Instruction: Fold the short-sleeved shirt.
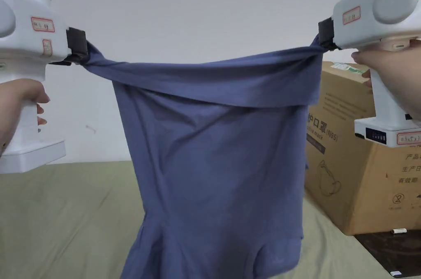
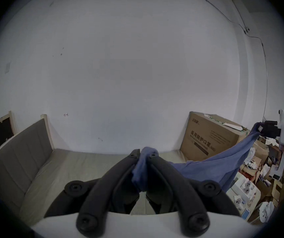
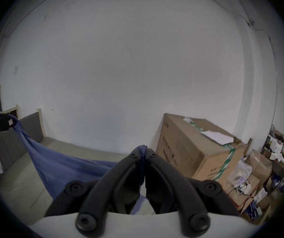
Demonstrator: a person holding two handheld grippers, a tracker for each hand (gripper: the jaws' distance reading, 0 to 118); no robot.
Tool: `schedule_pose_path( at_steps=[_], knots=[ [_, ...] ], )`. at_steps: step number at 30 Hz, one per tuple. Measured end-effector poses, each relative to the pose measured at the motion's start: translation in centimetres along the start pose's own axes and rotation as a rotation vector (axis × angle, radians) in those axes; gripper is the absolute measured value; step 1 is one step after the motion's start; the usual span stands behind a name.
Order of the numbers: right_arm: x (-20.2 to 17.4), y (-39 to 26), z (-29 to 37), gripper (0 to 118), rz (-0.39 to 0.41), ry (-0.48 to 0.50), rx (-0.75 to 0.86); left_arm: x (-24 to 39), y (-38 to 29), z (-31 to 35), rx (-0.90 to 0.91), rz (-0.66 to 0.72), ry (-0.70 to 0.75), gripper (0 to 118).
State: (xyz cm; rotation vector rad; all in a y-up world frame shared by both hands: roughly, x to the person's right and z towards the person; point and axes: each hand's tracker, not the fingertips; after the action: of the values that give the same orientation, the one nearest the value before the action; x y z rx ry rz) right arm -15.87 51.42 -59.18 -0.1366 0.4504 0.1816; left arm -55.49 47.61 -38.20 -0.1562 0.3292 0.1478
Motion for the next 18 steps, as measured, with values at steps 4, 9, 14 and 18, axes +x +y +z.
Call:
schedule_pose_path(
  at_steps=[4, 9, 14, 18],
  knots=[
    [0.7, -1.6, 0.2, 2, 0.02, -0.04, 0.059, 1.0, -1.6, -1.4, 0.045, -0.019, -0.014, 4],
    [2.1, -6.0, 1.1, 2, 0.026, -0.044, 0.033, 1.7, -5.9, -3.8, -0.093, -0.019, -0.072, 4],
    [2.2, -15.5, 3.2, 2, -0.104, 0.078, -0.206, 0.2, -14.5, -4.9, -0.305, -0.049, -0.088, 4],
    [-0.1, -27.0, 4.7, 2, -0.197, 0.196, -0.479, -3.8, -24.4, -3.6, -0.514, 0.092, -0.056, 4]
  ],
)
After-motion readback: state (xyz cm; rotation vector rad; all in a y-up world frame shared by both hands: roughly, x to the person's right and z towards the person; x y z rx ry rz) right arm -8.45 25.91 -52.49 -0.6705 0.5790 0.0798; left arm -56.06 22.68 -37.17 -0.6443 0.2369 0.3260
